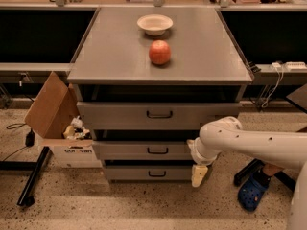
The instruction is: Open middle drawer
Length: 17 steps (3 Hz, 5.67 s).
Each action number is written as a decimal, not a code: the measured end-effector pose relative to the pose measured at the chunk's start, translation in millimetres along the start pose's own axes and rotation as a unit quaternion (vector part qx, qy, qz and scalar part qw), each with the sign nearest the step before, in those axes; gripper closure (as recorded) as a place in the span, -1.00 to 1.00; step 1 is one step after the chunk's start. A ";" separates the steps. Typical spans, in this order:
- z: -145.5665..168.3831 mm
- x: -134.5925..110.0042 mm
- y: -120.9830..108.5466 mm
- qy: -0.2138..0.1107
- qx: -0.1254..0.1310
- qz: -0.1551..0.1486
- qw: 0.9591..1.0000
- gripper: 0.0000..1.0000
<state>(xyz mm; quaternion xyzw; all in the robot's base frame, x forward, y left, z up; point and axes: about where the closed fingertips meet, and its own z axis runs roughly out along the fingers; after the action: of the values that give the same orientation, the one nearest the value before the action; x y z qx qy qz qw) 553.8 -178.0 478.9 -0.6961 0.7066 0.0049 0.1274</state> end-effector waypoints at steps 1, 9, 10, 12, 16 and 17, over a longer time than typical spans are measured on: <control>18.2 1.6 -24.4 -0.009 0.015 -0.014 1.000 -1.00; 80.9 12.8 -67.6 -0.071 0.002 0.010 0.997 0.22; 80.9 12.8 -67.6 -0.071 0.002 0.010 0.997 -0.26; 81.0 12.8 -67.6 -0.071 0.002 0.010 0.997 -1.00; 89.3 14.2 -13.8 -0.083 -0.090 -0.050 0.991 -0.65; 87.6 13.8 -14.2 -0.083 -0.090 -0.050 0.991 -0.18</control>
Offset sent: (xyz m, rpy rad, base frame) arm 0.0843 0.0022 -0.0520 0.0821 -0.0319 0.0261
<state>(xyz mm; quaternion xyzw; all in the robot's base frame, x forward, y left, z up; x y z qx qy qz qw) 582.9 -175.9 394.0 -0.7365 0.6543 0.1199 0.1228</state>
